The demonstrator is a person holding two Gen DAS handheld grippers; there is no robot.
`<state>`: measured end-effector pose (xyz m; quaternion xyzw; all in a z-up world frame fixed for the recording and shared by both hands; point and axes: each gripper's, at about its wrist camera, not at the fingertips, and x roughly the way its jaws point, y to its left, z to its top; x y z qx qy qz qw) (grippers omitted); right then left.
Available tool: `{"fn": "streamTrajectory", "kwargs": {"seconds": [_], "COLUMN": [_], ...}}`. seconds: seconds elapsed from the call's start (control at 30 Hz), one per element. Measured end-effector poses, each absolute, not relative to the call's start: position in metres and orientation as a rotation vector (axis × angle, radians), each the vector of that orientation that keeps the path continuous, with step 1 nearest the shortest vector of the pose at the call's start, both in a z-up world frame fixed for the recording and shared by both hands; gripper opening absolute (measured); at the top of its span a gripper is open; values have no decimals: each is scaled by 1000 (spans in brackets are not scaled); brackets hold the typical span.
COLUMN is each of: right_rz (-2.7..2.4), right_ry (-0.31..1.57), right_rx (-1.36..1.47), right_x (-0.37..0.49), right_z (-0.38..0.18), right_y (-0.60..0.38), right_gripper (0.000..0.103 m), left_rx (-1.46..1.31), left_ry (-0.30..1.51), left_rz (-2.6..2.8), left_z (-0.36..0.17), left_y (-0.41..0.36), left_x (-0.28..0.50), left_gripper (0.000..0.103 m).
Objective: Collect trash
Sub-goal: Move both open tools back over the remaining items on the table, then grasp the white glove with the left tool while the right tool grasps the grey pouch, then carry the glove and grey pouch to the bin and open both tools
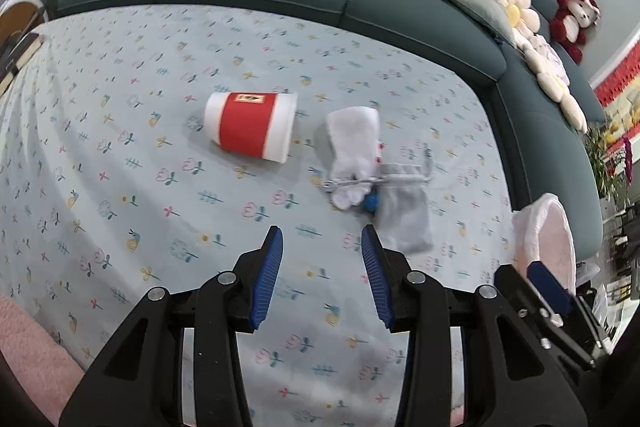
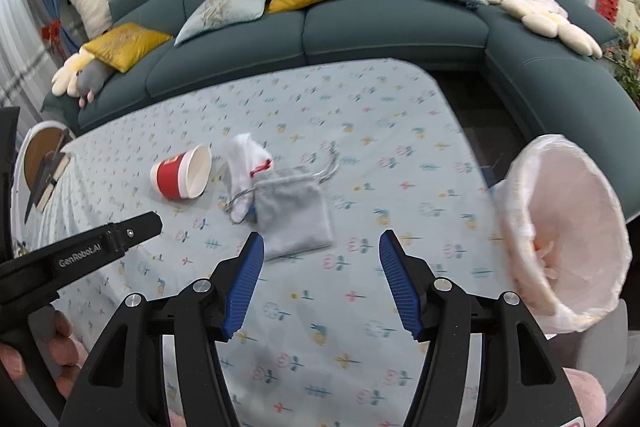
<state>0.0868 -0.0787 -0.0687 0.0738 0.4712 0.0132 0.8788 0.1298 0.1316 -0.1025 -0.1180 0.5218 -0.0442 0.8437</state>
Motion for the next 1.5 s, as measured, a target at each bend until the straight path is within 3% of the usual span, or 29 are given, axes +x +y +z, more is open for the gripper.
{"fn": "streamTrajectory", "kwargs": {"seconds": [0.2,0.4,0.47,0.53,0.7,0.9,0.97,1.07,1.17,1.23,1.33,1.4,1.5], "right_rz": [48,51,48,43,24,-8,-15,-14,-15,-14,-15,-24,-37], "right_ry": [1040,1091,1109,1115,1157,1151,1154,1163,1161,1161,1163,1154,1131], "right_rx": [142,132,136,135,124,92,111,158,151,141,149,162,180], "right_x": [112,140,149,154,161,156,157,158,159,158,154,152,147], "right_z": [-97,-125,-135,-141,-161,-167,-166,-166,-165,-165,-162,-158,-149], "right_y": [-58,-47,-45,-45,-49,-63,-71,-82,-82,-81,-83,-87,-96], "right_gripper": [58,58,63,65,65,29,10,2,1,1,1,1,1], "left_rx": [-278,-292,-297,-298,-302,-278,-271,-256,-237,-229,-236,-250,-264], "left_ry": [1129,1142,1145,1145,1153,1180,1188,1206,1222,1236,1237,1230,1208], "left_rz": [-76,-77,-82,-91,-127,-158,-162,-168,-182,-193,-198,-201,-210], "left_z": [-119,-130,-133,-135,-139,-152,-158,-167,-175,-179,-180,-177,-167], "left_y": [145,149,147,143,127,101,93,84,77,74,77,80,84], "left_x": [150,175,183,191,213,240,248,257,260,261,258,255,250], "left_gripper": [41,47,50,57,61,61,61,60,47,28,14,8,7]}}
